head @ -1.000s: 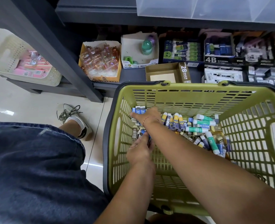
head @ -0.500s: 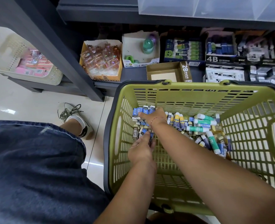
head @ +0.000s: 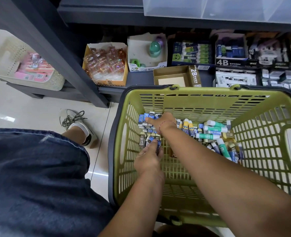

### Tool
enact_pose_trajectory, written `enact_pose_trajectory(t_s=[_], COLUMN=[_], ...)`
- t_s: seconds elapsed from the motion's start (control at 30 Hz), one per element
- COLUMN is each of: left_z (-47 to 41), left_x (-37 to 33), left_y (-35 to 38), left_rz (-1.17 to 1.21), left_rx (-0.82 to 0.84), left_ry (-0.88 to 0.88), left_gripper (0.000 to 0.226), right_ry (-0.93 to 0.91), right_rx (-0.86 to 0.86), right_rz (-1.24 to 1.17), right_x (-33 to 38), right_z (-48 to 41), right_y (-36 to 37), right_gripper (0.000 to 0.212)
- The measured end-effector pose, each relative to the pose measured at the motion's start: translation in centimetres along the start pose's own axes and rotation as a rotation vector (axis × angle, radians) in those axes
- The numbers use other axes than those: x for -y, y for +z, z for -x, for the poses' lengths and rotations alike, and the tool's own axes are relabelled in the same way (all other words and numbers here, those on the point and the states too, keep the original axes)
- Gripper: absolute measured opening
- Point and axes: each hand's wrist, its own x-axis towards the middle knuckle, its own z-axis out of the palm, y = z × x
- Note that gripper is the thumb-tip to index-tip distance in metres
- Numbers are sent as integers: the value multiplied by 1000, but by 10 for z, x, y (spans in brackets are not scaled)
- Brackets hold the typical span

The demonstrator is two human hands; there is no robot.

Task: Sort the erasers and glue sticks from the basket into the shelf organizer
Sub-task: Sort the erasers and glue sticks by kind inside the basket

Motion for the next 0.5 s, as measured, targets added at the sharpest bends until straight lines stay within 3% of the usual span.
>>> enact_pose_trajectory(t_s=[0.1, 0.3, 0.4, 0.5], left_z=[0, 0, -1, 0], left_x=[0, 0, 0, 0], left_y=[1, 1, 0, 0], left_rz=[4, 10, 13, 26], left_rx=[3, 12, 18, 27], left_ry=[4, 8, 11, 12], left_gripper=[13, 15, 19, 21], right_ry=[25, 37, 16, 3], right_rx=[47, 44, 71, 95], right_rz=[-84, -67, -174, -350], right_x=[-1, 4, 2, -7], right_z=[2, 6, 7, 6], right_y=[-5, -7, -8, -10], right_gripper=[41, 42, 28, 68])
